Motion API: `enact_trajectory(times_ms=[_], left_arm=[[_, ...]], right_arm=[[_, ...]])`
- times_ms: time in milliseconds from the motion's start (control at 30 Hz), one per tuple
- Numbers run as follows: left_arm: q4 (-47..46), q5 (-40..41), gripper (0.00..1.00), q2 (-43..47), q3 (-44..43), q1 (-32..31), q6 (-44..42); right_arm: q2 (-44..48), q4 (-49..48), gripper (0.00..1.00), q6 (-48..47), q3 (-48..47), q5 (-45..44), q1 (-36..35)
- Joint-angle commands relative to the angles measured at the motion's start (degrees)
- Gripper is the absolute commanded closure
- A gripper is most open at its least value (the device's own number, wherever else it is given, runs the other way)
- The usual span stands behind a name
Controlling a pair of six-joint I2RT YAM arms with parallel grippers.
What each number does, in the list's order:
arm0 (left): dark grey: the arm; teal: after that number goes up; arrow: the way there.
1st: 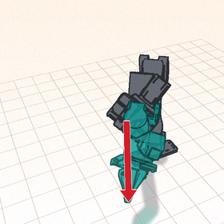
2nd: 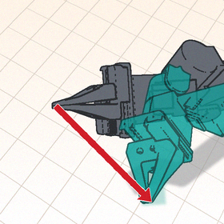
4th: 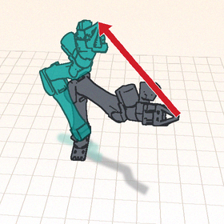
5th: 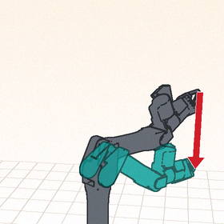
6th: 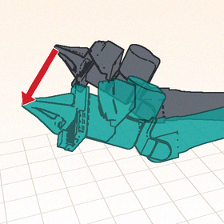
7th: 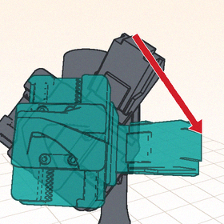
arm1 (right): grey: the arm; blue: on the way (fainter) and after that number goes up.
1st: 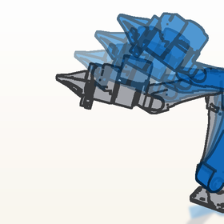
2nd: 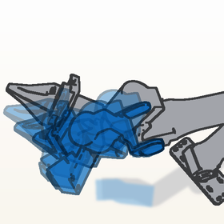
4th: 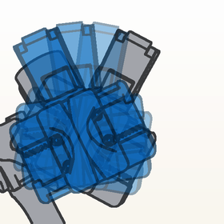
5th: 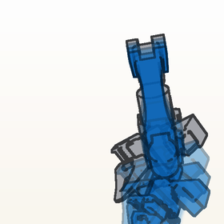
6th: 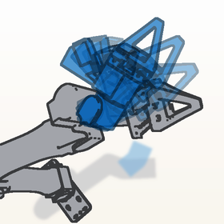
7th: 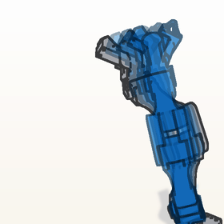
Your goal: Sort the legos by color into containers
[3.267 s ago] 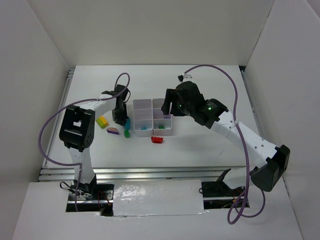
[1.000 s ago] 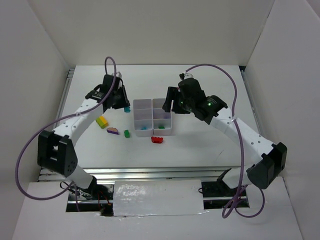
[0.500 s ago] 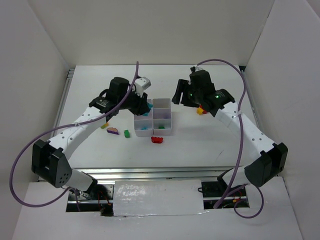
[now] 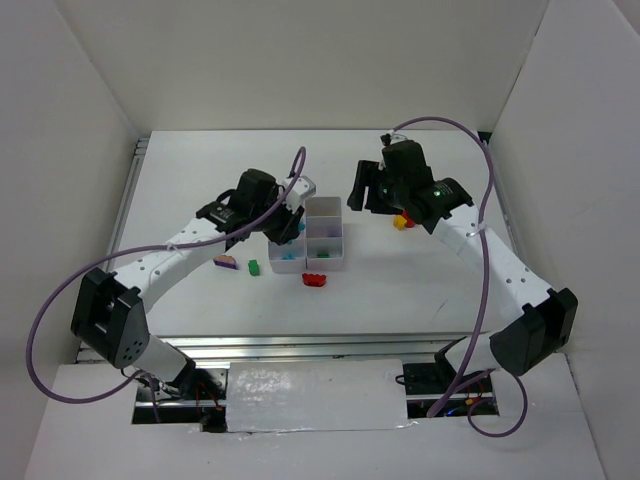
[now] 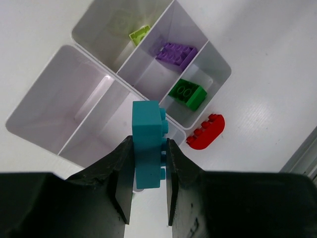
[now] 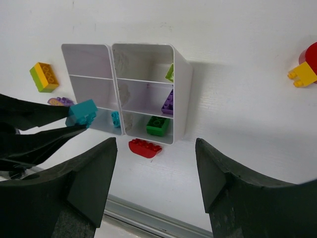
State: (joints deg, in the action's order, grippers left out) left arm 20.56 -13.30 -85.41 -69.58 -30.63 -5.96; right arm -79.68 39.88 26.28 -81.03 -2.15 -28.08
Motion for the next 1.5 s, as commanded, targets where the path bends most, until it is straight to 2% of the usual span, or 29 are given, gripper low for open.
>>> enact_trajectory(times_ms=[0,100,233,467,567,667,700,800,1167,1233,1267,1300,1433,1467], left_arm=[[-3.85,3.01,1.0,-0.81,2.42,-0.65,-0.81],[-4.03,2.23,0.99,-0.64,2.61,-0.74,0.33],[-5.17,2.66,0.91,-0.11,4.97,-0.74,1.03],[-7.81,4.95,0.89,-0.55,7.53,-0.74,2.35],[-8.34,5.56,0.86,-0.03,7.97,-0.75,2.88],[-8.51,5.57,0.71,0.24,8.15,-0.83,3.32],[-8.52,5.74,0.59,0.59,8.58,-0.75,3.41],[-8.95,6.97,0.46,1.21,9.37,-0.83,3.84],[-9.31,9.34,0.41,4.28,10.26,-0.83,5.52],[-9.13,10.83,0.41,5.16,9.47,-0.92,5.52],[-9.22,12.23,0.42,6.21,9.12,-0.83,8.3],[-9.57,15.73,0.41,7.09,9.11,-0.83,9.2],[-10.45,24.44,0.31,11.83,10.34,-0.83,14.12],[-10.27,26.2,0.2,13.06,10.43,-0.75,16.22]], right_arm=[[2.86,-0.59,0.28,-1.23,0.17,0.48,0.56],[3.21,-0.5,0.28,-1.5,0.53,0.4,0.57],[3.74,-1.21,0.28,-1.67,1.41,0.57,0.74],[4.62,-1.38,0.28,-1.67,2.19,0.57,0.83],[4.97,-1.56,0.28,-1.67,2.55,0.66,0.83],[5.24,-1.56,0.28,-1.67,2.9,0.48,0.83],[5.15,-1.56,0.28,-1.67,2.99,0.57,0.74],[5.24,-1.47,0.28,-1.59,3.16,0.75,0.92],[5.41,-1.38,0.28,-1.41,3.34,0.84,0.92],[5.32,-1.29,0.28,-1.32,3.52,0.66,0.92],[5.32,-1.21,0.28,-1.32,3.52,0.57,0.92],[5.32,-1.21,0.28,-1.32,3.69,0.74,0.92],[5.15,-1.56,0.28,-0.97,4.39,1.45,0.92],[5.15,-1.73,0.28,-0.71,4.83,1.71,0.83]])
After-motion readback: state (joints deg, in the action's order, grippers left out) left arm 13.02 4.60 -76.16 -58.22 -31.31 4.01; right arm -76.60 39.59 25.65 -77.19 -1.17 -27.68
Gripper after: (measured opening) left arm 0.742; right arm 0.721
